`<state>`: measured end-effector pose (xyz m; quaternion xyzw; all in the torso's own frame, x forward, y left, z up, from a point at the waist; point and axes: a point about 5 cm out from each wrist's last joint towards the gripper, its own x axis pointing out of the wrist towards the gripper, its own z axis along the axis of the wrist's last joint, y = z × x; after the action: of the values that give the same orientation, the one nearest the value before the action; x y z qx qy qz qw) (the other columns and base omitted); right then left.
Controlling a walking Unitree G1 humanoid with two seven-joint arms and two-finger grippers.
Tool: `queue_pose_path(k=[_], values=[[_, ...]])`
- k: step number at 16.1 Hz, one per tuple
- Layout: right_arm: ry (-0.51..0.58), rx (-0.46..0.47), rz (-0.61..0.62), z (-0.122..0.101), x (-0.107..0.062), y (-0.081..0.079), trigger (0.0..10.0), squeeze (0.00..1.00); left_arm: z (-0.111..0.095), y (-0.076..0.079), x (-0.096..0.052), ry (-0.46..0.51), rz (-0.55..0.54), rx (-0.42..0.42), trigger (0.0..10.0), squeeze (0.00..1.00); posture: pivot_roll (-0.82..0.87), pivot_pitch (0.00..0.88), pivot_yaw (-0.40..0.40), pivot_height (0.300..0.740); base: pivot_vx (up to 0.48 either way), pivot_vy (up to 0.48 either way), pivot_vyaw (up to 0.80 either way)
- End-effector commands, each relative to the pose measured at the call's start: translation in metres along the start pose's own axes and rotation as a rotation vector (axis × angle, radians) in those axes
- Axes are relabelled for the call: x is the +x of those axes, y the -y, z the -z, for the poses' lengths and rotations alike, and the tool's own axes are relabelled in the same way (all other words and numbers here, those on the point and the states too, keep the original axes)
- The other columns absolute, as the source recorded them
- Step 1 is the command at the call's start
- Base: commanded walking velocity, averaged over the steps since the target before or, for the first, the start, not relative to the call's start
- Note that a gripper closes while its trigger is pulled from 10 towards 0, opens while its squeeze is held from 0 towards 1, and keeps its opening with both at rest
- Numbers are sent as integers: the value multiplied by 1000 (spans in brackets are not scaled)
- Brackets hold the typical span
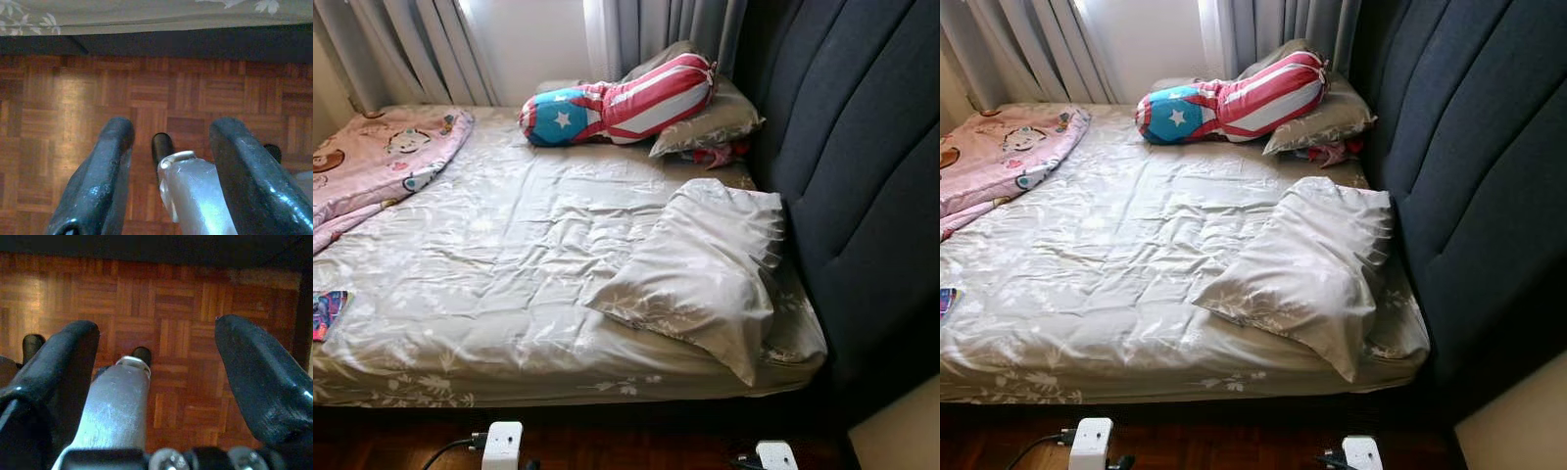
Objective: Clean up the room
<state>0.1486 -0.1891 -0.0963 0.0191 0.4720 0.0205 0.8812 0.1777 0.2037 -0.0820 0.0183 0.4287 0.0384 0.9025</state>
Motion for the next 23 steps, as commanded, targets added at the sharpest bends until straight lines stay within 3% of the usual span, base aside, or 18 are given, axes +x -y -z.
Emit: queue_pose_path(k=[1,19,23], values=[[-27,-7,9,5,-1,2,10000,0,3,3,0,-19,14,-6,10000,0,36,0,-27,731,277,0,-750],[-7,-4,2,3,-1,2,10000,0,2,4,0,-16,16,-5,10000,0,41,0,-31,731,295,0,-42],[13,4,-4,1,-1,1,10000,0,-7,4,2,28,22,-3,10000,0,36,0,-31,731,0,0,0]])
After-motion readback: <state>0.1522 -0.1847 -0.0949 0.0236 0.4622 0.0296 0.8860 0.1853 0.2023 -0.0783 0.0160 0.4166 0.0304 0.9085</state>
